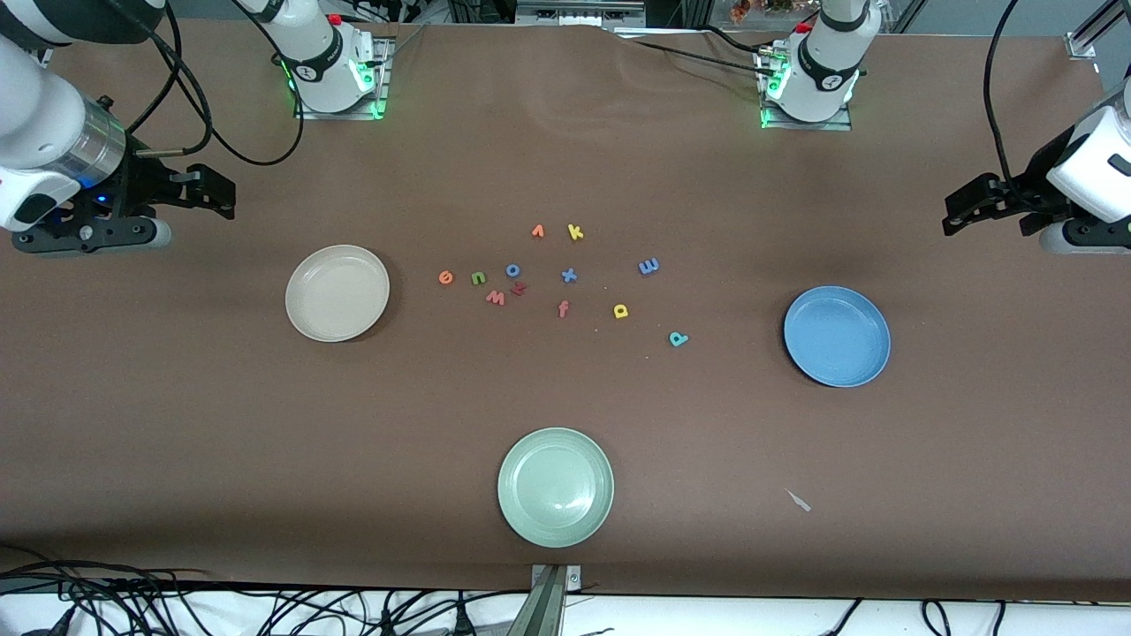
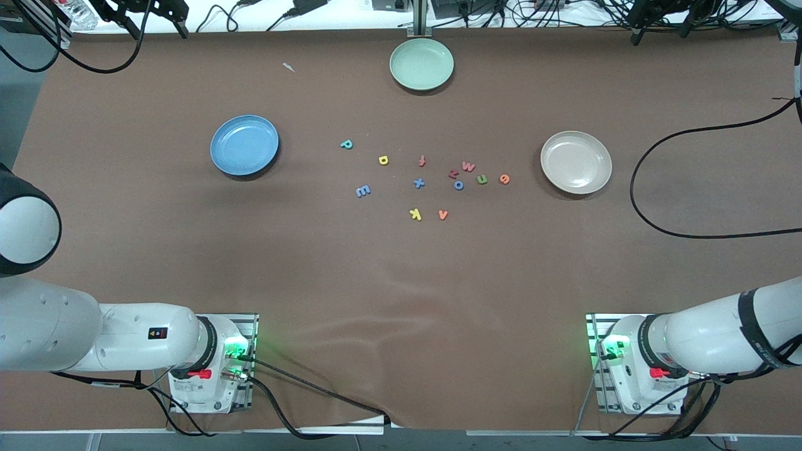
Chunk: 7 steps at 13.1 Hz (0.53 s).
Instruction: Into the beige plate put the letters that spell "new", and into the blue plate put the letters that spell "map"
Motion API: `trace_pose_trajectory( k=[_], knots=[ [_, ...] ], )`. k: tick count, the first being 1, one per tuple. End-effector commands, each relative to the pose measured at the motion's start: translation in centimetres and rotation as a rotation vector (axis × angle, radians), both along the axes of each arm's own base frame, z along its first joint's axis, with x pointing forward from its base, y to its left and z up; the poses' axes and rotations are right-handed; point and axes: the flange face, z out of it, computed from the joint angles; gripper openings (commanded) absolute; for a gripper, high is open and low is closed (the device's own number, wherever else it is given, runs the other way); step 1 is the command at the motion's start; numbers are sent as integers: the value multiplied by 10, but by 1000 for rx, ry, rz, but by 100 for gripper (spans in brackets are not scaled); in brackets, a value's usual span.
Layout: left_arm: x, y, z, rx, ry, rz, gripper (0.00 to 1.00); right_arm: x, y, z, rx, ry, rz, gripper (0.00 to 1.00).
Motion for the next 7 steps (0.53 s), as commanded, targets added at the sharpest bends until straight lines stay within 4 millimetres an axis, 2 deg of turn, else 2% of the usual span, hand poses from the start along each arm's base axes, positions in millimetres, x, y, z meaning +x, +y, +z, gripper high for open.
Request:
trace_pose_trajectory(
  k=[1,3,7],
  knots=[
    [-2,0,1,-6,-9,0,100,2,-8,5,-6,-17,-19,100],
    [-3,0,1,-6,-8,0,100,9,-15,10,3,-30,-15,100],
    [-2,-1,1,-7,-9,-1,100,13,-13,8,-1,-29,-27,100]
  ],
)
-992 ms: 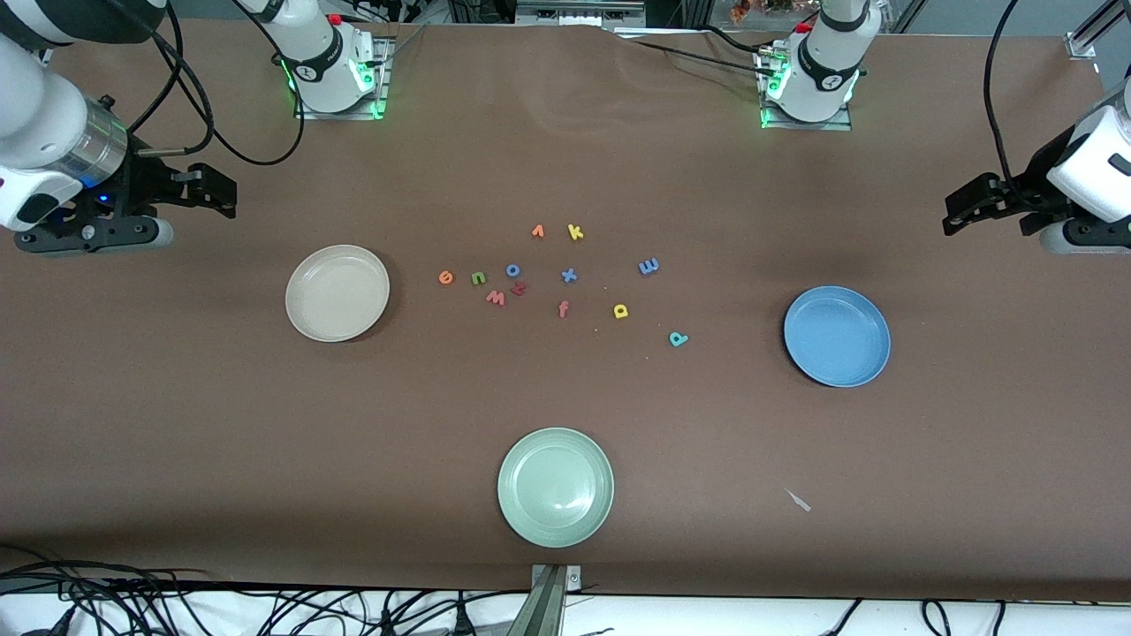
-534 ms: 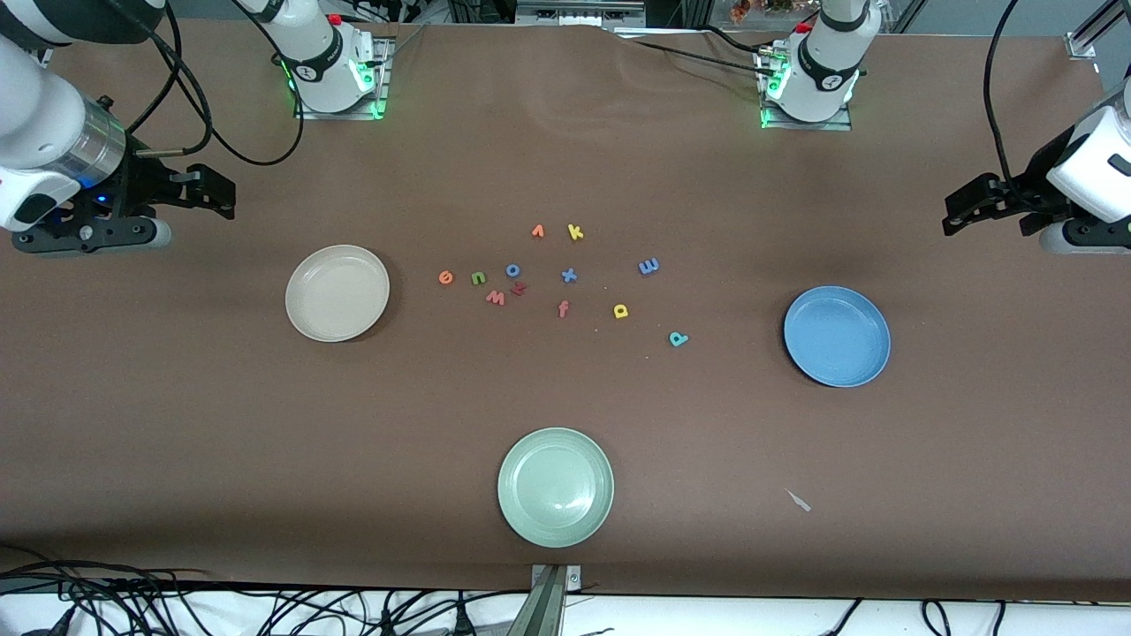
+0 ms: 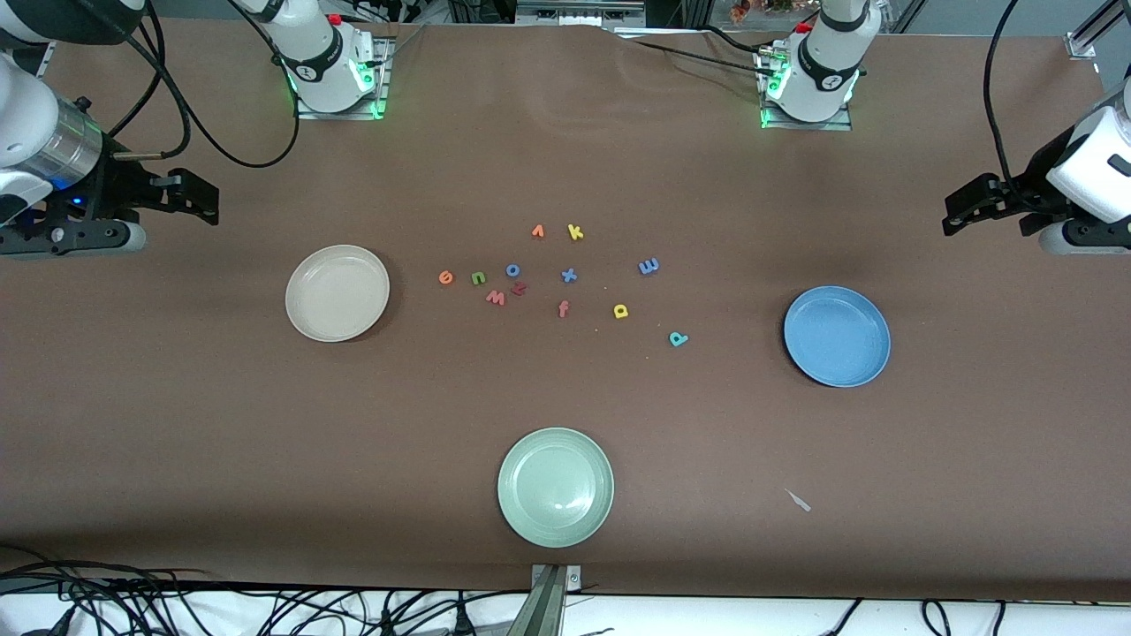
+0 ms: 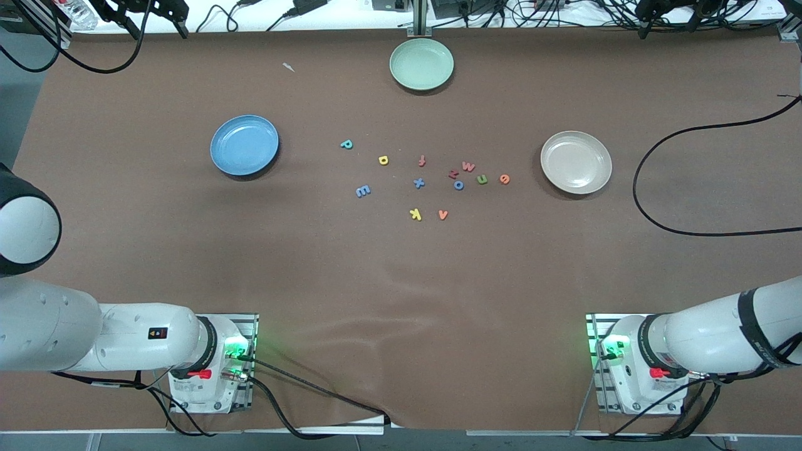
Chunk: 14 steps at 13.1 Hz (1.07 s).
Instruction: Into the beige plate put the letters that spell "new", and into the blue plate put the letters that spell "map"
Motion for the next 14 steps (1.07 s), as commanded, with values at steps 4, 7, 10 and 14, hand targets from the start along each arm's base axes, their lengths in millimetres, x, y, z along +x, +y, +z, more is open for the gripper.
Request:
trace_pose_trajectory(
  k=[4,7,10,14],
  knots=[
    [0,-2,-2,-7,-3,-3,100,7,7,-13,-6,42,139,100],
    [9,-9,-18,-8,11,-5,100,9,13,-18,69,49,126,100],
    [25,-44,-48,-15,27,6,100,20,21,-39,87,79,51,100],
    [42,-128,-104,-42,35,69,100,32,69,-72,77,74,-8,100]
  ],
)
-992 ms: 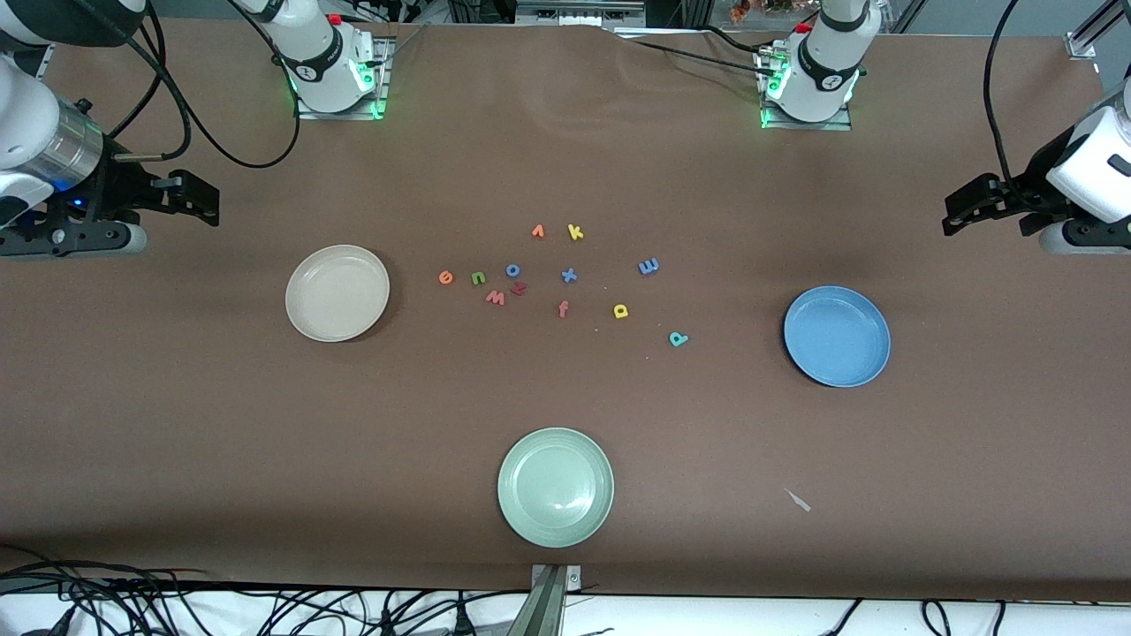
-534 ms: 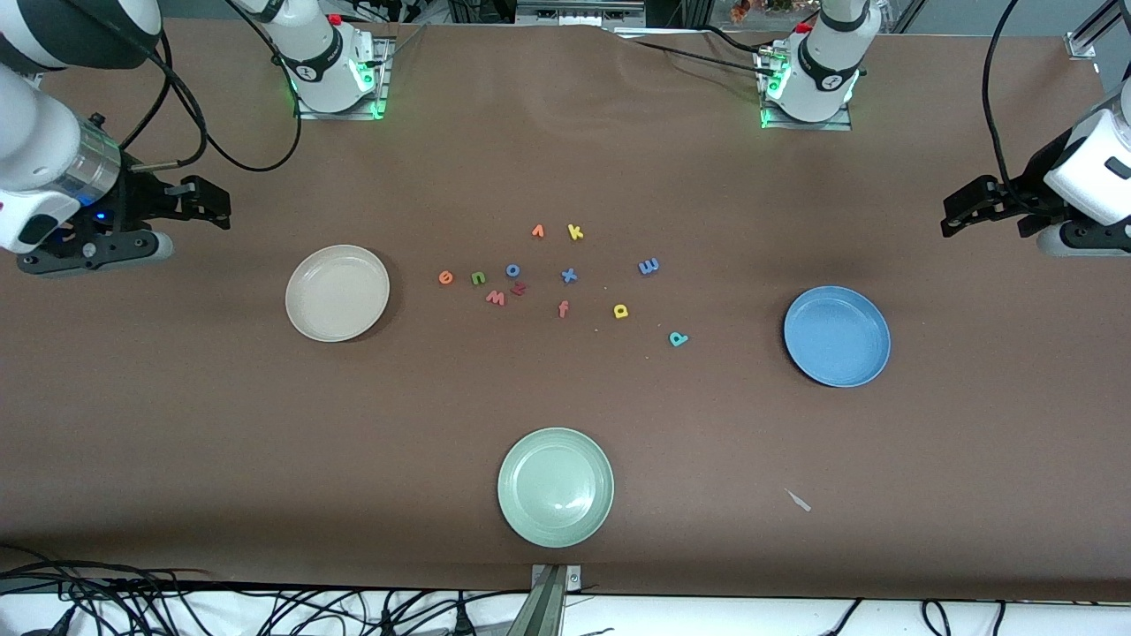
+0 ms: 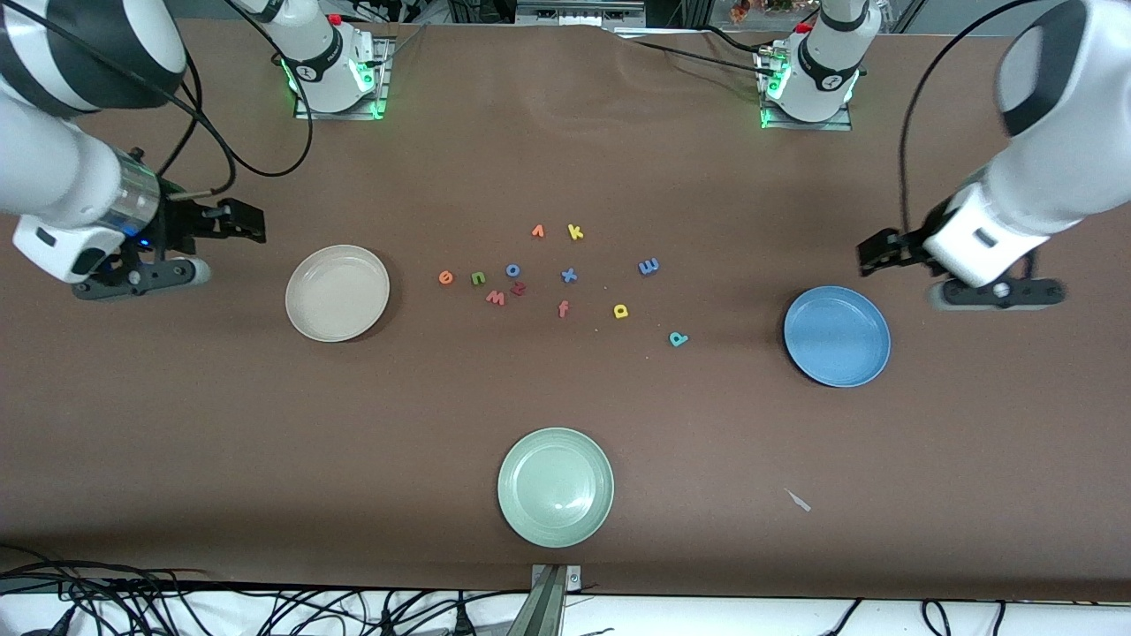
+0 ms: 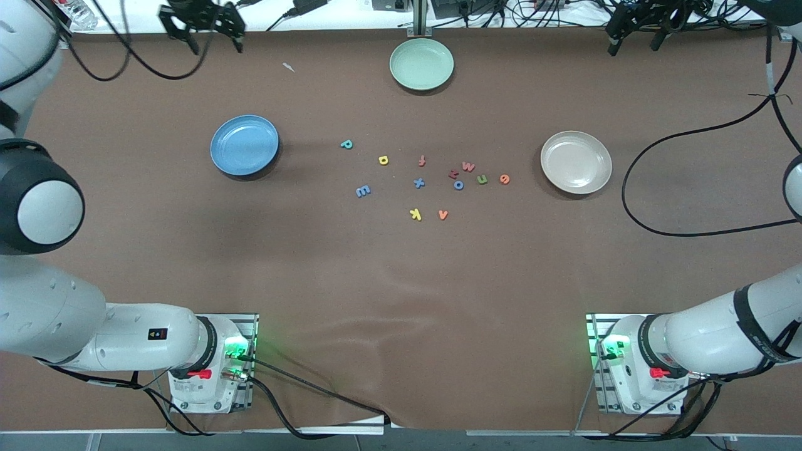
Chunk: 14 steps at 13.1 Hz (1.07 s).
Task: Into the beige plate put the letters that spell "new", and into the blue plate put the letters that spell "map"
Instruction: 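Move the right gripper toward the orange e while the left gripper reaches the yellow letter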
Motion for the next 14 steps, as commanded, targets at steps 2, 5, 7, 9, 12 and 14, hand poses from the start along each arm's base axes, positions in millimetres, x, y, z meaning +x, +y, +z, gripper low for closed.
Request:
trace_pose_trajectory(
  k=[2,5,7,9,12,14],
  knots=[
    [8,-72,-43,-31,-8,106,100,13,59,-27,-1,-31,-46,100],
    [8,-136,-94,-16,-9,185,100,8,98,-54,-17,-23,-39,100],
    [2,-179,-131,7,-25,247,100,-8,102,-93,-7,-53,-33,100],
    [-3,-206,-165,18,-25,291,100,-39,95,-149,20,-138,-34,100],
    [-7,-233,-208,-10,-17,324,100,-90,117,-217,62,-228,1,100],
    [-17,-257,-232,-36,-28,341,100,-98,138,-227,62,-216,-25,100]
  ],
)
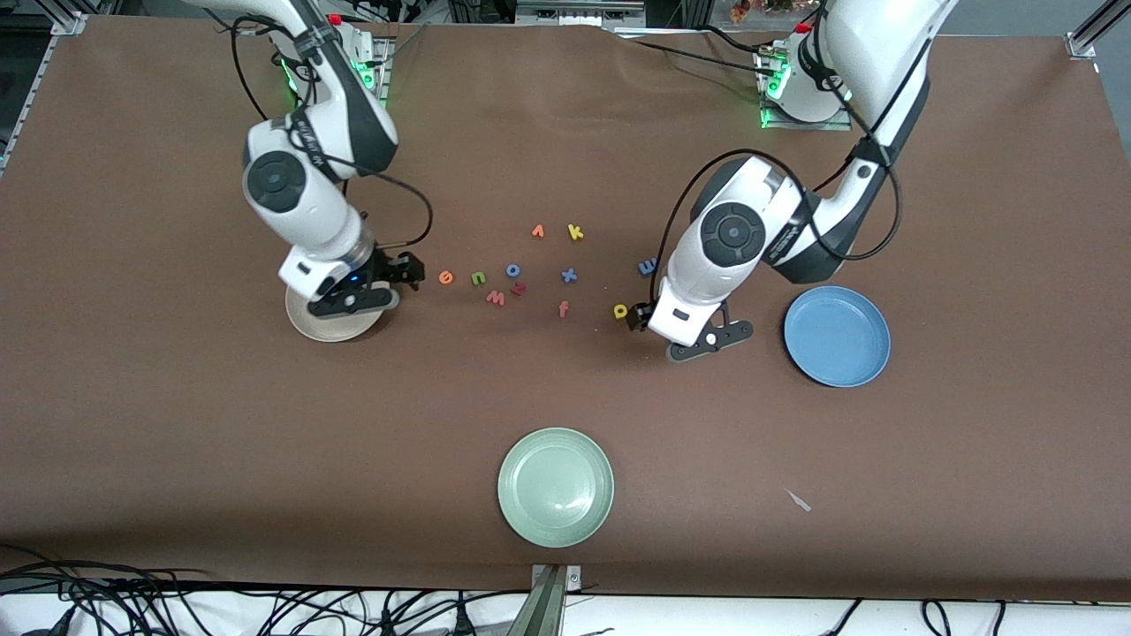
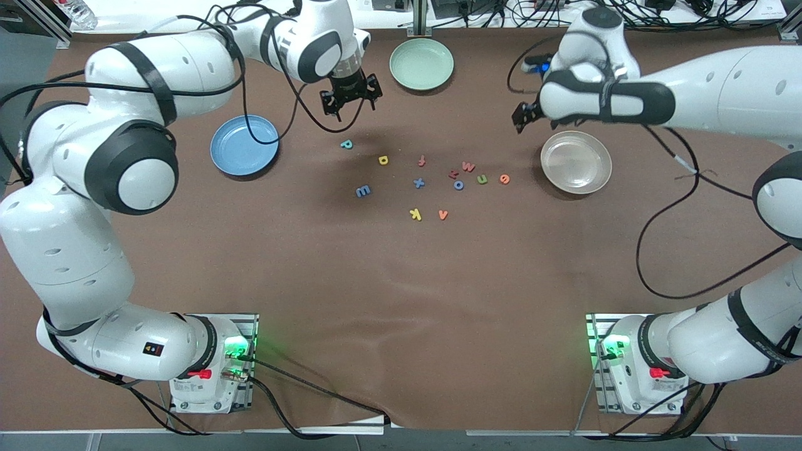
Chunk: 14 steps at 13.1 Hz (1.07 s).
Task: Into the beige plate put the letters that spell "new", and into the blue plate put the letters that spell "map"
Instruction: 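Move the right gripper toward the orange e while the left gripper reaches the yellow letter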
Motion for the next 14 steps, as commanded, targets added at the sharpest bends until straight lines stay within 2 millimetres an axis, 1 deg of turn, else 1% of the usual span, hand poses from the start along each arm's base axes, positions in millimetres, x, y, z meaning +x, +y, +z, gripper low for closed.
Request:
trace_pose_trajectory(
  k=[1,2,4,5,6,7,8,9,10,11,13,14],
  knots=[
    [-15,-32,-28,-5,-40,9,100,-24,26,5,15,-14,-23,100],
    [-27,-38,-42,11,-75,11,100,-28,34,-2,19,-15,-18,100],
    [-53,-45,-68,69,-151,23,100,-30,37,-16,5,-1,-4,100],
    [-59,-48,-76,90,-161,26,100,-32,39,-27,5,4,-13,100],
    [-67,-56,-87,94,-152,27,100,-37,48,-35,10,8,-5,100],
    [-68,-57,-92,89,-146,37,100,-39,52,-44,4,11,11,100],
    [-71,-60,-102,87,-128,40,100,-39,51,-48,-2,-2,26,100],
    [-74,-64,-112,88,-115,50,100,-39,51,-56,-1,-2,31,100],
    [-78,-69,-113,87,-119,45,98,-39,52,-62,5,-7,32,100],
    [-78,-69,-113,87,-119,45,95,-41,51,-68,-1,-8,43,100],
    [-80,-69,-120,91,-109,45,89,-47,50,-77,-18,-14,73,100],
    [-82,-73,-120,92,-110,37,83,-50,48,-79,-21,-12,67,100]
  ],
)
